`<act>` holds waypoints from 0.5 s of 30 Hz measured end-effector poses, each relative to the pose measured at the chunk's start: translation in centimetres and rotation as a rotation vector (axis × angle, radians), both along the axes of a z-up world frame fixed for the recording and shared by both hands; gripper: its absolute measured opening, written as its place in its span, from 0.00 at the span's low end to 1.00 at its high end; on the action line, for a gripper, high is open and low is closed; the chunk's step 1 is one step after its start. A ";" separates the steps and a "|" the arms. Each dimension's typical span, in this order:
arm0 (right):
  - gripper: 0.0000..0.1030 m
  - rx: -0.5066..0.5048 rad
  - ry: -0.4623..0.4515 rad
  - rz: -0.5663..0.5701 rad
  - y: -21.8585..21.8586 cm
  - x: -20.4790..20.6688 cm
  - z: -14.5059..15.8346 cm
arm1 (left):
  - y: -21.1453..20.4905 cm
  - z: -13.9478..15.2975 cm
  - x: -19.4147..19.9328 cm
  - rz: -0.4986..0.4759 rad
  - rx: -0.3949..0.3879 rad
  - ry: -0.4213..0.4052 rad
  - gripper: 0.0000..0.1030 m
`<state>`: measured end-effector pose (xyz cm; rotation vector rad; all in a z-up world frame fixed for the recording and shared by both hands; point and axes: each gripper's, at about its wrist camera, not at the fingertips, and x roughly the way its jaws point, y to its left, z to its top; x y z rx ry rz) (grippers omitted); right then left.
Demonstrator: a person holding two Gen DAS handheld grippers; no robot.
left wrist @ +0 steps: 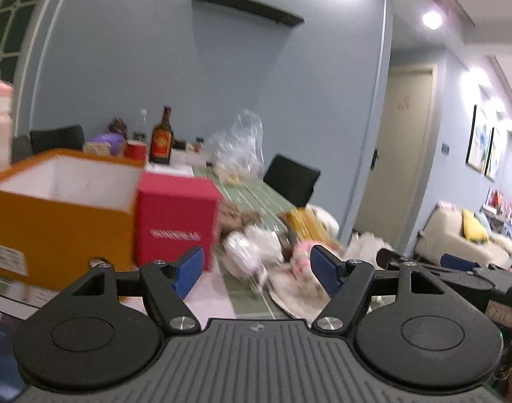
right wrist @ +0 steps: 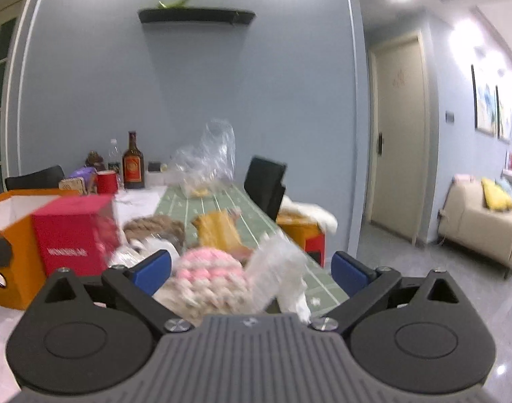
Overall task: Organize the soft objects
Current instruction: 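Move both open tools back over the table items, then grasp the pink-and-white crochet piece with the right tool and lift it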
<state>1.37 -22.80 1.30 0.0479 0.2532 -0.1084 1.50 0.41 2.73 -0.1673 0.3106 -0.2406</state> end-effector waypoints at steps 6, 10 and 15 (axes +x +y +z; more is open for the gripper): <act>0.97 0.096 0.083 0.058 -2.2 4.3 -1.0 | -2.8 -2.8 2.8 -0.003 0.057 0.115 0.82; 0.97 0.044 0.088 0.202 -1.2 7.0 -0.6 | -3.4 -3.9 2.8 0.000 0.046 0.154 0.82; 0.94 0.004 0.199 0.302 0.5 11.4 -1.3 | -3.3 -5.1 4.0 0.034 0.035 0.205 0.82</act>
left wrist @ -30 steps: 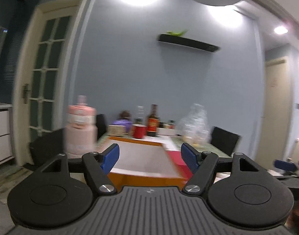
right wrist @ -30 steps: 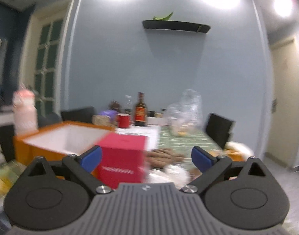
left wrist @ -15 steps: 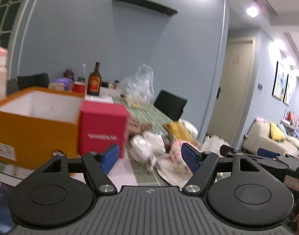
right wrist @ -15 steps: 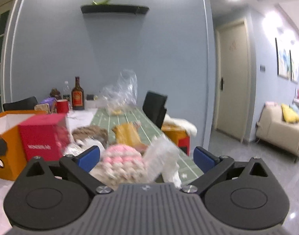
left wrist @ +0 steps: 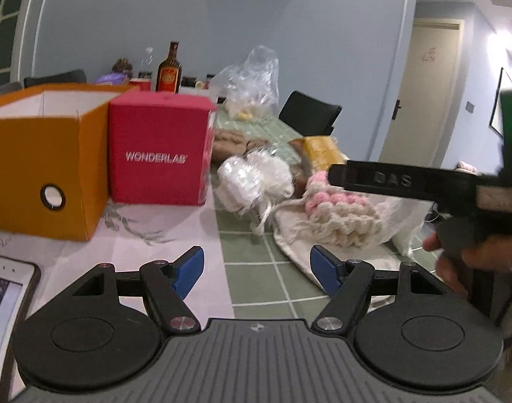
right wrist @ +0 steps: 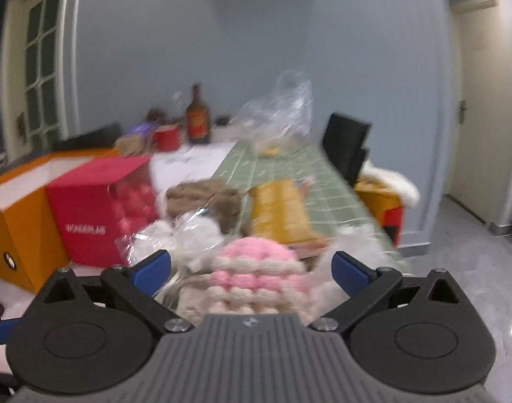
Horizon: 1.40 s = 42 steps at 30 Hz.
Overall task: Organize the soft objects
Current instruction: 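Grasp the pink-and-white crochet piece with the right tool and lift it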
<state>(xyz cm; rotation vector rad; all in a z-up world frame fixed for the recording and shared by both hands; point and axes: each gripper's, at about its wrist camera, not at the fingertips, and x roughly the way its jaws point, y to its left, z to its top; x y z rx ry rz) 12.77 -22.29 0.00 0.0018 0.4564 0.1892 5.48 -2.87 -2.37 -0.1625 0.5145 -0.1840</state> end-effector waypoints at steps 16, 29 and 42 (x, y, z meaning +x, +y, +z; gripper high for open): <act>0.83 -0.248 0.168 -0.051 3.4 5.0 -3.2 | 1.3 -0.6 -0.2 -0.006 -0.039 0.032 0.82; 0.28 -0.199 0.099 0.033 3.2 1.7 -0.9 | 2.0 -0.8 -0.2 -0.012 -0.060 0.044 0.82; 0.29 -0.101 0.046 0.120 2.3 -9.0 0.1 | 3.5 -0.8 -0.2 0.007 -0.074 0.050 0.82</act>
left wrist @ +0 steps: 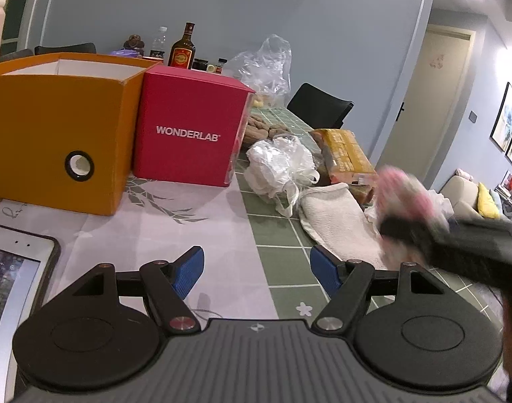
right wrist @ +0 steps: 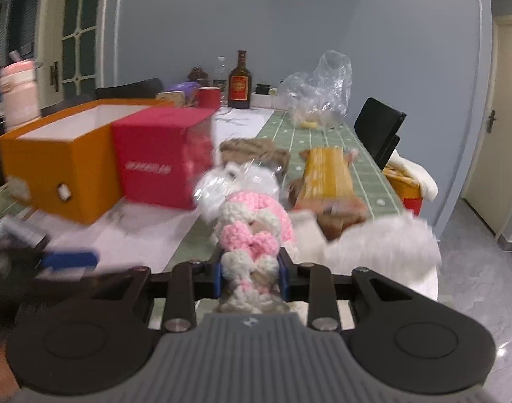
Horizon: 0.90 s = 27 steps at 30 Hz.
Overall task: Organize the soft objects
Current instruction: 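Grasp the pink-and-white crochet piece with the right tool and lift it, then lower the left tool onto the white towel while the right tool holds the crochet piece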
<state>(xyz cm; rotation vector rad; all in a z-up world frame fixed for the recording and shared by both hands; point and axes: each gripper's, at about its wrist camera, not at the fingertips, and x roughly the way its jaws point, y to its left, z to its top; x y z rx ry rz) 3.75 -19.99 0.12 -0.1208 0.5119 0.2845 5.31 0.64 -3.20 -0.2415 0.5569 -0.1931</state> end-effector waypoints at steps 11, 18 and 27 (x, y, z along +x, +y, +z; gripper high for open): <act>0.75 -0.116 0.041 -0.006 0.5 -0.2 -2.8 | 1.0 0.0 0.0 0.011 -0.014 0.020 0.82; 0.64 -0.164 0.054 -0.021 1.1 0.4 -4.4 | 0.5 0.1 -0.4 -0.019 0.001 0.005 0.82; 0.37 -0.091 -0.084 -0.081 -0.9 -2.0 -1.9 | 0.0 -0.1 -0.4 -0.036 0.009 0.007 0.82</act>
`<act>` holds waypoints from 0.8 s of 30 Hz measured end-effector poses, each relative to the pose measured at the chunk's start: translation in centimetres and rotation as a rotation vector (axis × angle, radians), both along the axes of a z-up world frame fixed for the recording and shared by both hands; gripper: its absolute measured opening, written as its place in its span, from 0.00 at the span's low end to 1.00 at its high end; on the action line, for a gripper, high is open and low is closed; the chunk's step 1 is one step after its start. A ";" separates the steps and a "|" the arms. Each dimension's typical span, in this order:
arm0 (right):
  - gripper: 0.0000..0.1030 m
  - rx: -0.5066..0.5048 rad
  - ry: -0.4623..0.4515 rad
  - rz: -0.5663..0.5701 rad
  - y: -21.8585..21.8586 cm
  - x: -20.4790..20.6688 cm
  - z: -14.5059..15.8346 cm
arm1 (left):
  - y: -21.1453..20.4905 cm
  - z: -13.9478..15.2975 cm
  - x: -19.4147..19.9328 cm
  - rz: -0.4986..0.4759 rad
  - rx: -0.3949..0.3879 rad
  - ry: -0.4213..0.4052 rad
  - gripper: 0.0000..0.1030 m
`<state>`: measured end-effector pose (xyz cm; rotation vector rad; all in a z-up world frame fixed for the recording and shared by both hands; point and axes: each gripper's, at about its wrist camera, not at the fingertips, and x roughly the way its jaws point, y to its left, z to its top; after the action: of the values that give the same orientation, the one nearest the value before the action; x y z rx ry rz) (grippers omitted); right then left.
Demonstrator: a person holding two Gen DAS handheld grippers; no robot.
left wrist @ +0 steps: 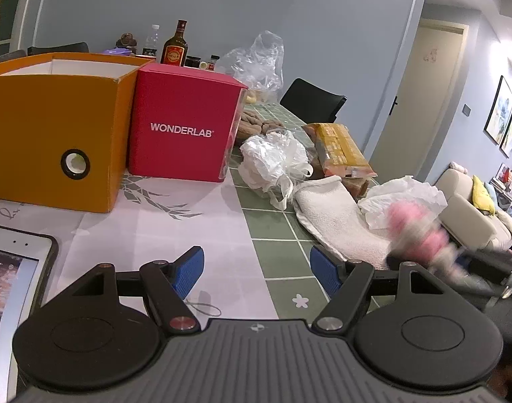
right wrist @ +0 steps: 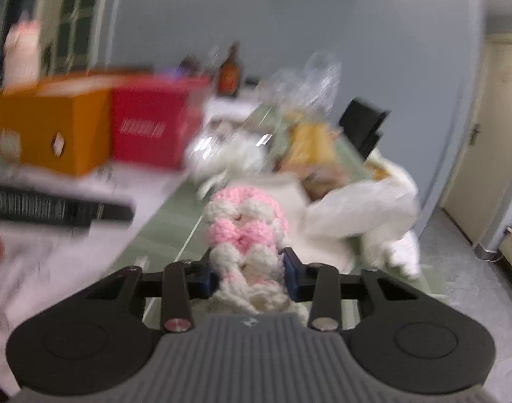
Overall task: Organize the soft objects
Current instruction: 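Lower the left tool onto the white towel while the right tool holds the crochet piece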
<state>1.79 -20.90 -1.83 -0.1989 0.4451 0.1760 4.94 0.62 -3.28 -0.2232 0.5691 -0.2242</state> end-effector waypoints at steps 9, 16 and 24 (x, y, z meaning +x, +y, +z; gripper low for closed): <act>0.37 -0.250 0.032 0.028 1.6 6.2 -1.2 | -0.4 -0.6 0.5 -0.008 0.010 0.026 0.82; 0.38 -0.085 0.179 0.107 0.4 8.6 -1.3 | -0.3 -0.8 0.7 -0.005 0.007 0.038 0.82; 0.38 0.159 0.279 0.237 -1.0 7.9 -0.6 | -0.2 -0.1 0.9 0.011 -0.013 0.059 0.82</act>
<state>9.69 -21.89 -2.43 -0.0701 0.6824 0.4736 5.87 0.43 -3.43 -0.2459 0.6255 -0.2115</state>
